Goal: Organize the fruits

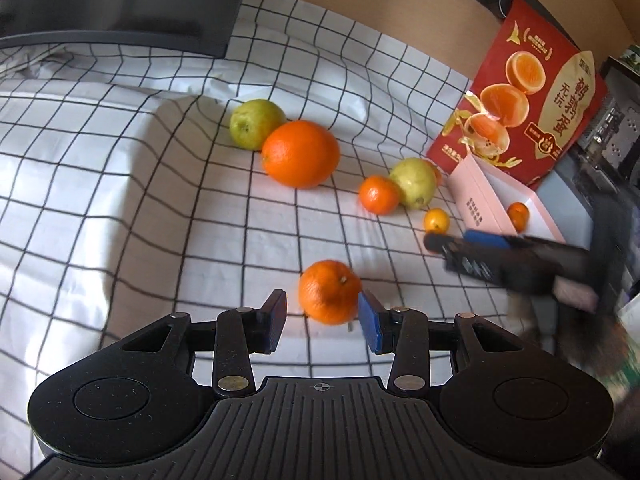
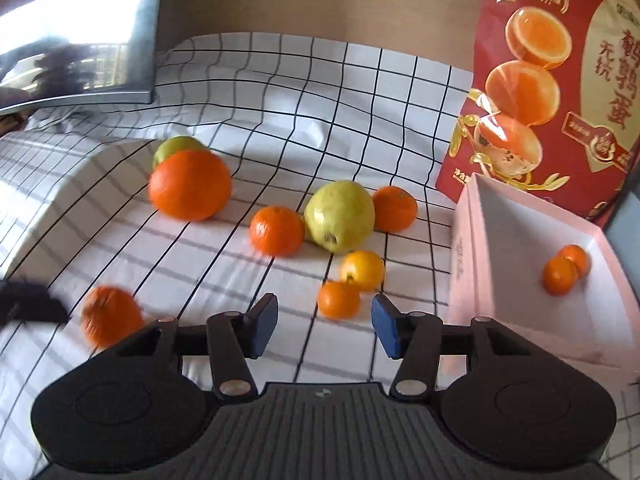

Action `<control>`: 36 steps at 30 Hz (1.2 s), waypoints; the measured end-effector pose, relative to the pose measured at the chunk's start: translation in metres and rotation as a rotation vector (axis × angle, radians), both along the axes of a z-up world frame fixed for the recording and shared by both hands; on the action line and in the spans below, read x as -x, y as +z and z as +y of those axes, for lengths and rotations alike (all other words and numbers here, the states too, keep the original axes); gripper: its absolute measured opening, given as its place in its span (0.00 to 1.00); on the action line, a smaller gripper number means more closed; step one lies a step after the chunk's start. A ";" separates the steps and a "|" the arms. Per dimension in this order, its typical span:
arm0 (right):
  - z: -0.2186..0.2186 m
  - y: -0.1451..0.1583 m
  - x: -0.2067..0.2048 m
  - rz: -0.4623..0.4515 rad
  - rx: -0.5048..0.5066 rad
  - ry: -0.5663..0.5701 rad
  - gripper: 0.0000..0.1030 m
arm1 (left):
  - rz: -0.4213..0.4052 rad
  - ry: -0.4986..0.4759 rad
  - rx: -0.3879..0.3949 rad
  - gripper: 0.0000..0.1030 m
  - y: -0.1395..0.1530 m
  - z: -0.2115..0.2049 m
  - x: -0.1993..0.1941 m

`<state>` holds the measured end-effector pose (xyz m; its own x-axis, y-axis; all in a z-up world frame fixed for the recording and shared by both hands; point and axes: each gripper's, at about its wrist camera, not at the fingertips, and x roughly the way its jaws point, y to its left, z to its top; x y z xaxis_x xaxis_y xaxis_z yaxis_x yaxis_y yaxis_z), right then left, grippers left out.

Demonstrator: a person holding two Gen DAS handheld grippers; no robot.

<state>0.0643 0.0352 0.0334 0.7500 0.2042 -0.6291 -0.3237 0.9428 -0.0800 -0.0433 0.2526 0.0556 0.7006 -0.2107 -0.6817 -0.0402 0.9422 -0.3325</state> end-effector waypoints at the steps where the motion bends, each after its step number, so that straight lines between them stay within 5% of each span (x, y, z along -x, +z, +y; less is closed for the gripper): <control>1: 0.003 -0.002 -0.008 0.011 -0.003 -0.015 0.51 | 0.003 0.000 -0.008 0.43 0.000 0.001 0.003; 7: 0.009 -0.017 -0.040 0.100 -0.027 -0.107 0.50 | 0.002 -0.021 -0.052 0.43 0.001 0.003 0.011; 12: 0.001 -0.018 -0.034 0.121 -0.038 -0.122 0.29 | -0.001 -0.026 -0.048 0.43 -0.002 0.001 0.002; 26: -0.041 -0.006 0.059 0.103 -0.049 -0.007 0.29 | 0.022 -0.121 -0.175 0.46 -0.015 -0.036 -0.039; 36: -0.082 -0.018 0.082 0.137 -0.061 -0.106 0.29 | 0.058 -0.101 -0.206 0.52 -0.026 -0.045 -0.057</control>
